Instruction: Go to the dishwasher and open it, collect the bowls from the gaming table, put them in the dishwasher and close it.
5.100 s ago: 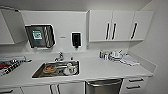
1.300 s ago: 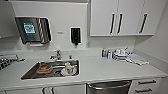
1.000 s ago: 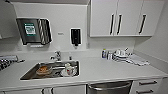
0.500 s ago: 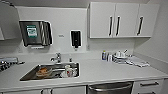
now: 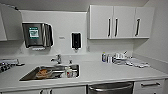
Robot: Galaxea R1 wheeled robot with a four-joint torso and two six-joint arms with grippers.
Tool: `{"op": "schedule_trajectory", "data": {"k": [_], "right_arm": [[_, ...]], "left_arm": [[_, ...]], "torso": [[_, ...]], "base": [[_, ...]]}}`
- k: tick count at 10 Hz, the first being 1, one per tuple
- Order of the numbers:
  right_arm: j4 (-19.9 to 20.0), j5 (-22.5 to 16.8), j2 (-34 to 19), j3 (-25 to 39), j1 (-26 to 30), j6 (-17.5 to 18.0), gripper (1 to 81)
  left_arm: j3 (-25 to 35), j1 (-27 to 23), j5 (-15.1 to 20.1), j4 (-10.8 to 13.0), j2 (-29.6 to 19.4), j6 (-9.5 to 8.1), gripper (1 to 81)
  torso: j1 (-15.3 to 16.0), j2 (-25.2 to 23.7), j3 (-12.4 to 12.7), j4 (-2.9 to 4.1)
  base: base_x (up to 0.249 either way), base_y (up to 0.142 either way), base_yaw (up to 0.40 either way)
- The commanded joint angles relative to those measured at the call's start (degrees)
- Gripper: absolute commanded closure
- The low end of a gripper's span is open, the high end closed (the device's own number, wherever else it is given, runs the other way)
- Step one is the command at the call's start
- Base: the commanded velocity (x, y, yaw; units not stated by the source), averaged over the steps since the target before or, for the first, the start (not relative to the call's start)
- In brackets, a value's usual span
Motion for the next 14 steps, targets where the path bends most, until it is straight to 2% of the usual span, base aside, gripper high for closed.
{"op": "schedule_trajectory", "data": {"k": [1, 2, 5, 8, 9, 11, 12, 13, 14], "right_arm": [[1.1, -2.1, -2.5, 1.4, 5.1, 0.0, 1.0], [1.1, -2.1, -2.6, 1.3, 5.2, 0.0, 1.0], [1.1, -2.2, -2.6, 1.5, 5.4, 0.0, 1.0], [1.2, -2.5, -2.6, 1.5, 5.4, 0.0, 1.0], [1.2, -2.5, -2.6, 1.5, 5.4, 0.0, 1.0], [1.2, -2.5, -2.6, 1.5, 5.6, 0.0, 1.0], [1.2, -2.5, -2.7, 1.5, 5.7, 0.0, 1.0], [1.2, -2.5, -2.7, 1.5, 5.8, 0.0, 1.0], [1.2, -2.5, -2.6, 1.5, 5.8, 0.0, 1.0]], "left_arm": [[2.3, -4.4, 6.3, 3.2, -3.5, -2.84, 1.0], [1.8, -4.4, 6.4, 3.2, -3.5, -2.84, 1.0], [0.4, -4.4, 6.3, 3.2, -2.8, -2.84, 1.0], [0.3, -4.4, 6.3, 3.2, -3.0, -2.84, 1.0], [0.3, -4.5, 7.1, 3.2, -3.4, -2.84, 1.0], [1.6, -4.4, 13.5, 3.2, -4.6, -2.84, 1.0], [2.9, -4.6, 15.5, 3.2, -4.7, -2.84, 1.0], [3.4, -6.5, 15.7, 3.2, -5.5, -2.84, 1.0], [4.2, -8.5, 14.1, 3.2, -6.8, -2.84, 1.0]], "torso": [[3.6, -5.7, -5.4, 0.00], [0.8, -1.4, -0.9, 0.00], [1.5, -2.6, -2.8, 0.00], [1.6, -2.6, -2.8, 0.00], [1.6, -2.6, -2.8, 0.00], [1.6, -2.6, -2.8, 0.00], [1.6, -2.6, -2.8, 0.00], [1.6, -2.6, -2.8, 0.00], [1.6, -2.6, -2.8, 0.00]], "base": [[0.000, 0.000, 0.000], [0.000, 0.000, 0.000], [0.000, 0.000, 0.000], [0.000, 0.000, 0.000], [0.000, 0.000, 0.000], [0.000, 0.000, 0.000], [0.000, 0.000, 0.000], [0.000, 0.000, 0.000], [0.000, 0.000, 0.000]]}}
